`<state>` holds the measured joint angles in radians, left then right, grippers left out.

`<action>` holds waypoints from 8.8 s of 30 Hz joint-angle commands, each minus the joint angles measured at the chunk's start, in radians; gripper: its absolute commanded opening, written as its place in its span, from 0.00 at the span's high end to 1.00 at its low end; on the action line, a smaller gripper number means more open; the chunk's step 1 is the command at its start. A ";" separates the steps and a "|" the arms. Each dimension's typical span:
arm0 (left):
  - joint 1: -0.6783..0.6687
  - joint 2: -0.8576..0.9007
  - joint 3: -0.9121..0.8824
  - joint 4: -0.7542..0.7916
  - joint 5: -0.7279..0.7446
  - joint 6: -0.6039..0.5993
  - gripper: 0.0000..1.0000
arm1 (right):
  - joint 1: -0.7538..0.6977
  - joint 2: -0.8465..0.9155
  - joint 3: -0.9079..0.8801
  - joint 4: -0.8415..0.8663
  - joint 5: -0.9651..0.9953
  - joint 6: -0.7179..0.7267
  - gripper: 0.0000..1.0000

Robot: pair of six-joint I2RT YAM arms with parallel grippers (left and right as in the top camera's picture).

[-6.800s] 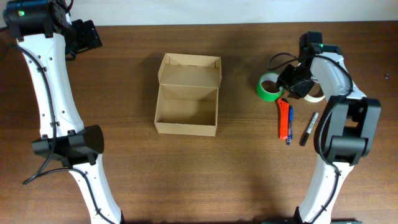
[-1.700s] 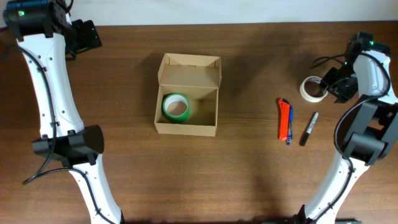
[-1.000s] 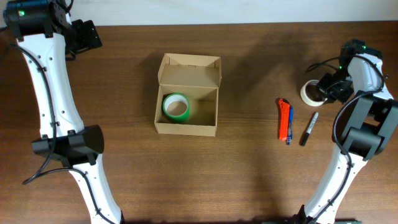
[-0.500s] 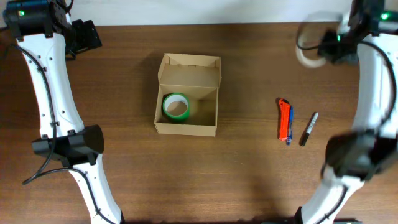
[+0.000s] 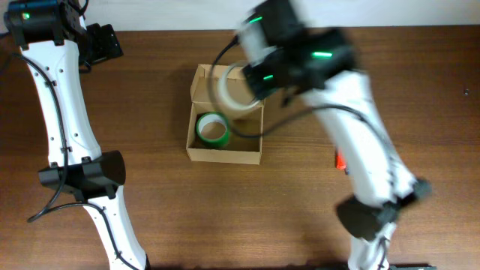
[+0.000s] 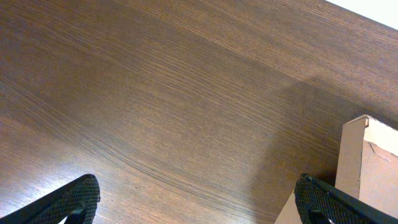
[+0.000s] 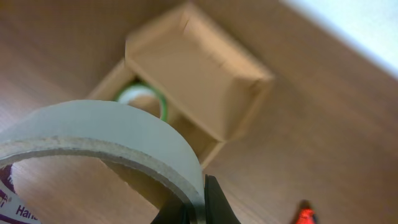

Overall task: Pack container
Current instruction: 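Place the white tape into the box beside the green tape, then grasp the orange box cutter with the right gripper, then lower the orange box cutter into the box and release it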

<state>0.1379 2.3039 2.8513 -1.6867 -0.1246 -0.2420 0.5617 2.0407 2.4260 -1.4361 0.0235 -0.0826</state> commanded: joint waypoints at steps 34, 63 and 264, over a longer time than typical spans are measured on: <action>0.003 -0.002 -0.004 0.000 -0.007 0.012 0.00 | 0.069 0.408 -0.031 0.110 -0.077 0.085 0.96; 0.003 -0.002 -0.003 0.000 -0.007 0.012 0.00 | 0.073 0.389 -0.120 0.165 -0.072 0.109 0.77; 0.003 -0.002 -0.004 0.000 -0.007 0.012 0.00 | 0.165 0.288 -0.296 0.077 -0.227 -0.620 0.96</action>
<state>0.1379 2.3039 2.8513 -1.6867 -0.1246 -0.2420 0.7071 2.2948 2.1239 -1.3540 -0.1795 -0.6930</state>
